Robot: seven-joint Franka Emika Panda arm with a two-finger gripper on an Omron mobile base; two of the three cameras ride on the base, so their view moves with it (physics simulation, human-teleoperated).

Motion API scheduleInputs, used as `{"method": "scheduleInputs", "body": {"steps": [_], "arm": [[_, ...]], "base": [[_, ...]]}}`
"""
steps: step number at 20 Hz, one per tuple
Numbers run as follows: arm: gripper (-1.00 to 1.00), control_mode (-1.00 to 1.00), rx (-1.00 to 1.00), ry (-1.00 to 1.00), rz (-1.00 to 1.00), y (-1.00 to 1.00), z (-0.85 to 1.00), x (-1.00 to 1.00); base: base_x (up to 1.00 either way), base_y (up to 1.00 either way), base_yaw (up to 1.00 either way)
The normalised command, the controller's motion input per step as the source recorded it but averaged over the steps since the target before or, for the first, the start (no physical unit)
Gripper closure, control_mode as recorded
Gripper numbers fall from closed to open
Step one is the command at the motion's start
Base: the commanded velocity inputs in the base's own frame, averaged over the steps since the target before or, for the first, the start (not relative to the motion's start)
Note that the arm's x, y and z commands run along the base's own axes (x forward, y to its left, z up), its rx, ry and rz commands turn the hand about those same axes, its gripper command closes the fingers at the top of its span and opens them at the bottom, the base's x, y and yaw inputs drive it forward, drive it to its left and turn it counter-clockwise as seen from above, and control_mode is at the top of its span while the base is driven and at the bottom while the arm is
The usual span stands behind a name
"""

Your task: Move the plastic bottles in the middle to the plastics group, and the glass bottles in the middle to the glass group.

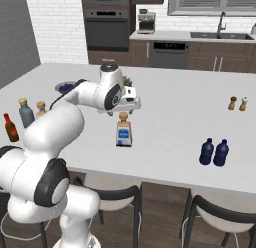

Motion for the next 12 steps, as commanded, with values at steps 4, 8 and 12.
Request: {"method": "scheduleInputs", "body": {"steps": [4,8,12], "arm": [[-1.00,-1.00,0.21,-0.03,-0.01,0.00,-0.07,0.49],[-1.00,-1.00,-0.04,0.18,0.00,0.35,0.02,0.50],[-1.00,-1.00,-0.11,0.27,0.00,0.39,0.02,0.42]], "base": [[0.00,0.00,0.00],[0.00,0.00,0.00],[0.00,0.00,0.00]]}}
